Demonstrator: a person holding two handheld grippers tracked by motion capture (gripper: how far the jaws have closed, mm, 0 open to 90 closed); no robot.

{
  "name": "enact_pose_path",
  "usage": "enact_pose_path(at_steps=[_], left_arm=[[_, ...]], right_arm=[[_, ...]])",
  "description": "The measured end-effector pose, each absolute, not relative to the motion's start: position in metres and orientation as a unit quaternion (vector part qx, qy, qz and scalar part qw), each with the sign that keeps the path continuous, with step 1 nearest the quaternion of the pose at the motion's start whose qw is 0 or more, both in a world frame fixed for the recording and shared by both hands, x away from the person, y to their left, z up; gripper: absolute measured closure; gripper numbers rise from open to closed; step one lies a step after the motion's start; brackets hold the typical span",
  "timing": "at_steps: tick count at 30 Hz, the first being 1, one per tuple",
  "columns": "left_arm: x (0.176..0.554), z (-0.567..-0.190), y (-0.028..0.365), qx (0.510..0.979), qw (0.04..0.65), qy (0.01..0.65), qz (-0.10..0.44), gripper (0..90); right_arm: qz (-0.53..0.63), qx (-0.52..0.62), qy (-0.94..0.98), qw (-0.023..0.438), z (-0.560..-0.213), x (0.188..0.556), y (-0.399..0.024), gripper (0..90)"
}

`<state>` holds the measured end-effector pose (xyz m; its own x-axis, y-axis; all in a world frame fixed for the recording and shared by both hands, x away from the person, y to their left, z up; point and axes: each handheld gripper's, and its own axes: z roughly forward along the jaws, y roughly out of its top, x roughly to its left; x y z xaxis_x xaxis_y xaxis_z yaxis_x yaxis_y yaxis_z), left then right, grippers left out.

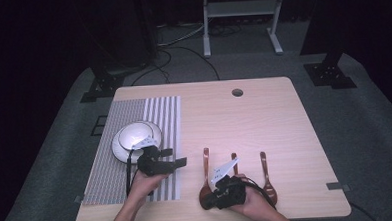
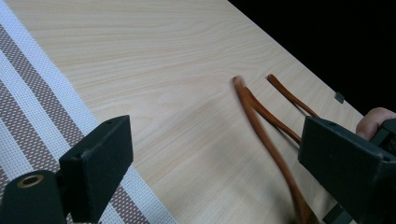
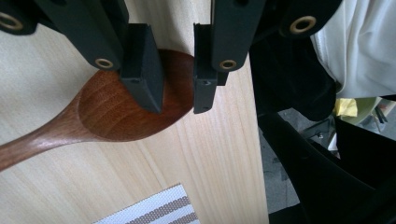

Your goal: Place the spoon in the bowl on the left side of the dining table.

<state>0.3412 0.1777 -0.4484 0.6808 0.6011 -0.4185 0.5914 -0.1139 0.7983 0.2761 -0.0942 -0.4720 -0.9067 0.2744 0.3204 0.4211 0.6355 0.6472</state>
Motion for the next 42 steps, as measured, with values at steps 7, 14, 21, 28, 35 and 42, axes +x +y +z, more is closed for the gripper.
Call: enact_pose_path(at_steps=[7, 14, 21, 28, 35, 42], left_arm=[[0.339, -0.45, 0.169, 0.754, 0.526, 0.392, 0.0, 9.2], [0.34, -0.454, 0.156, 0.761, 0.52, 0.388, -0.016, 9.2], [0.339, -0.455, 0.147, 0.763, 0.519, 0.385, -0.017, 9.2], [0.343, -0.456, 0.139, 0.754, 0.524, 0.396, -0.034, 9.3], [0.348, -0.456, 0.13, 0.749, 0.517, 0.414, -0.031, 9.3], [0.352, -0.457, 0.123, 0.75, 0.511, 0.418, -0.036, 12.4]], right_arm=[[-0.379, -0.163, -0.91, 0.05, -0.471, 0.267, -0.093, 72.8], [-0.389, -0.159, -0.907, 0.038, -0.472, 0.263, -0.095, 72.9], [-0.386, -0.143, -0.911, 0.02, -0.472, 0.26, -0.094, 72.9], [-0.385, -0.14, -0.912, 0.017, -0.472, 0.259, -0.093, 73.0], [-0.387, -0.135, -0.912, 0.014, -0.472, 0.259, -0.093, 73.0], [-0.387, -0.128, -0.913, 0.006, -0.472, 0.258, -0.093, 73.0]])
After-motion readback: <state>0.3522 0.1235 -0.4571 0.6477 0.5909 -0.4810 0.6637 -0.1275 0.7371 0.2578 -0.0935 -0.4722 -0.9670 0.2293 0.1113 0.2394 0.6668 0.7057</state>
